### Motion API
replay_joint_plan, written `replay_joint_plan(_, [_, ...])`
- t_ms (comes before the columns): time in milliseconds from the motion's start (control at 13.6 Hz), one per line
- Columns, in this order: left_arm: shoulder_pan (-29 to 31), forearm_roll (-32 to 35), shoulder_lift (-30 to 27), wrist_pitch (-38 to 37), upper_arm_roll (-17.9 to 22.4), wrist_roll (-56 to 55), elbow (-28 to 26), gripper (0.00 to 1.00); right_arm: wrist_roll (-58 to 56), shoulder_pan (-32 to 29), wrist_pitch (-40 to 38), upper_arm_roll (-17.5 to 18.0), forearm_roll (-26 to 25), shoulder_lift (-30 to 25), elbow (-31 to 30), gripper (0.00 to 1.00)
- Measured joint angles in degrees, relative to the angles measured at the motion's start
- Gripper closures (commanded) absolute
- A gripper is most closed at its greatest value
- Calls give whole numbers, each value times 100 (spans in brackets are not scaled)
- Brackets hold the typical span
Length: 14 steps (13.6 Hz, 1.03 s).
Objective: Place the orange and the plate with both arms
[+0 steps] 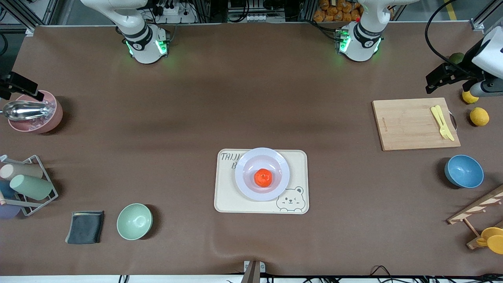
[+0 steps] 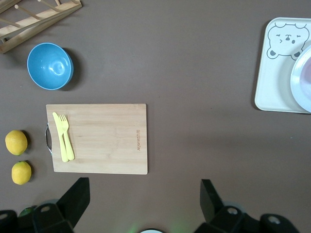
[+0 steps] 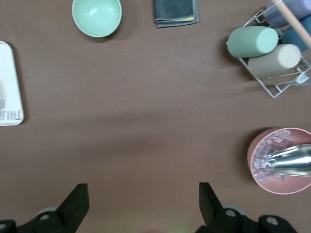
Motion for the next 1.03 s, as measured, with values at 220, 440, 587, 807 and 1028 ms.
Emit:
replay_joint_plan(220, [1,-1,0,-3,1,0,-2,0,5,-1,32,27,-55,0,-43,0])
replay_joint_plan(440, [2,-1,0,-4,2,0,-9,0,10,-47,50,68,-57,0,-44,0])
replay_joint_plan(587, [2,-1,0,-4,2,0,-10,0,10,-49,61,83,-57,0,-44,0])
replay_joint_plan(807, [2,-1,0,-4,2,0,-11,0,10,-49,105,135,-57,0,-44,0])
replay_joint_plan(1028, [3,-2,0,-4,15,0,-7,0,10,-49,116,139,-57,0,-44,0])
